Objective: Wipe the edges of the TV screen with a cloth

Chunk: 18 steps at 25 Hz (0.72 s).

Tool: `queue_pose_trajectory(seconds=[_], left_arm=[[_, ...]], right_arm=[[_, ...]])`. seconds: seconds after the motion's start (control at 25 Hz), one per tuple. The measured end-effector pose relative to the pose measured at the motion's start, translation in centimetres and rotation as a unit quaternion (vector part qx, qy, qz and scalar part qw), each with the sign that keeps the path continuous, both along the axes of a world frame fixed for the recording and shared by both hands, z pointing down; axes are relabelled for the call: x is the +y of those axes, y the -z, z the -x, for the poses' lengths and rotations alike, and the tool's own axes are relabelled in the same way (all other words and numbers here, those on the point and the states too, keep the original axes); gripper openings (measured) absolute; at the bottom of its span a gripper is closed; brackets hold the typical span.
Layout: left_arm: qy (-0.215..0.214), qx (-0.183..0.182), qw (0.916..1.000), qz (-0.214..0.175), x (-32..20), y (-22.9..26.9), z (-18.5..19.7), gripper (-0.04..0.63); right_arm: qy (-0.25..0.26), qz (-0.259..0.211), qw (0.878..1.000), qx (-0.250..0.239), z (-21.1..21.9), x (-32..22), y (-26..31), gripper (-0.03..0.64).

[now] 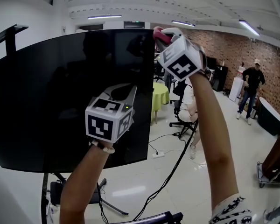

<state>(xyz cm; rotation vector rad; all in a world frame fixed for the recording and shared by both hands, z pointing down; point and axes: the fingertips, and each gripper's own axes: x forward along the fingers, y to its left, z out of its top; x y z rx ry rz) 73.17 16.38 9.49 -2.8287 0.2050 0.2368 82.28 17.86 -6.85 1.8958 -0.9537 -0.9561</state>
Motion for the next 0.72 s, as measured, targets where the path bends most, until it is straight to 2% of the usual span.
queue_pose_trajectory(seconds=[0.16, 0.24, 0.28, 0.36, 0.48, 0.6, 0.72], left_arm=[[0.008, -0.002, 0.9999, -0.009, -0.2, 1.0, 0.2, 0.002], [0.012, -0.004, 0.9998, -0.013, -0.6, 1.3, 1.0, 0.002], [0.012, -0.003, 0.9998, -0.014, -0.8, 1.5, 1.4, 0.002], [0.012, 0.001, 0.9999, -0.012, -0.8, 1.7, 2.0, 0.002], [0.006, 0.002, 0.9999, -0.011, 0.0, 2.0, 1.9, 0.002], [0.003, -0.002, 0.9999, -0.011, 0.4, 1.6, 2.1, 0.003], [0.004, 0.001, 0.9999, -0.012, 0.5, 1.3, 2.3, 0.002]], right_arm=[[0.011, -0.014, 0.999, 0.038, 1.5, 1.5, 2.8, 0.06], [0.019, -0.022, 0.999, 0.042, 2.8, 1.9, 4.3, 0.06], [0.028, -0.023, 0.999, 0.027, 3.1, 1.9, 5.0, 0.06], [0.058, -0.015, 0.998, -0.036, 2.6, 1.7, 5.5, 0.06], [0.107, 0.011, 0.987, -0.119, 1.8, 1.7, 5.2, 0.06], [0.126, 0.043, 0.979, -0.154, 1.7, 1.4, 4.0, 0.06], [0.134, 0.04, 0.973, -0.184, 1.6, 0.9, 4.3, 0.06]])
